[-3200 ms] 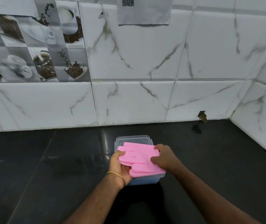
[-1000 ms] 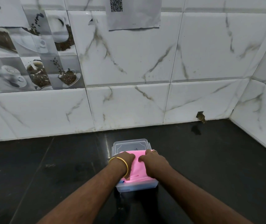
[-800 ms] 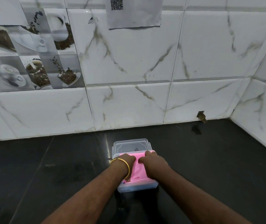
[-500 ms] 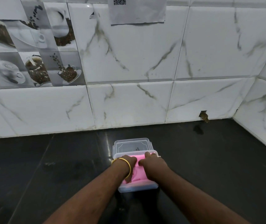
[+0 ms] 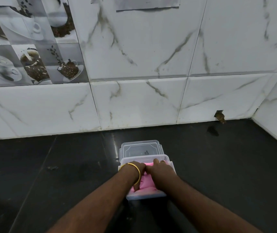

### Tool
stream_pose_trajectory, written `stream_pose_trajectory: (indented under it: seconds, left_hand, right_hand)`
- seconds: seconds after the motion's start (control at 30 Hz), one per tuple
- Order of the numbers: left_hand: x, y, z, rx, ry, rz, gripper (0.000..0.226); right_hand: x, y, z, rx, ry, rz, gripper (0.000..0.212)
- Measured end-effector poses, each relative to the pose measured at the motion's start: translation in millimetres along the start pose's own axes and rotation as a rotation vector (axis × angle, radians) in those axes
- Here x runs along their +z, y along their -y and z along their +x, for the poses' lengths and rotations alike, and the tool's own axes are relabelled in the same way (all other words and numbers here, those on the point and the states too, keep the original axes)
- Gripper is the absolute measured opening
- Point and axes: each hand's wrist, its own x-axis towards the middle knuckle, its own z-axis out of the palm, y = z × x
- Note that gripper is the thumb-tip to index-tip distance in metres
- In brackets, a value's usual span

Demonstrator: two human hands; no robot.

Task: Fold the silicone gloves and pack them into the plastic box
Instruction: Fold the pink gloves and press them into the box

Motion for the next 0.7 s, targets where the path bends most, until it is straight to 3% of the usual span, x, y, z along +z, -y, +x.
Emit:
stream_pose_trajectory:
  seconds: [0.4,0.53,0.7]
  left_hand:
    - [9.1,-1.1,-13.6,0.037,-0.064,-0.022,0.071]
    - [7.4,-10.8,-23.8,-0.003,-0.074,0.062,0.049]
    - [8.4,-21.1,-34.5,-0.080,-0.330,0.167,0.038]
  right_hand:
    - [-0.1,0.4,-4.3,-0.024,0.024,0.002,0.043]
    - [-5.1,-2.1,-13.4,-0.028,-0.008,0.030,0.037]
    - [-8.8,-1.3,-17.0,-0.012,-0.098,0.072,0.043]
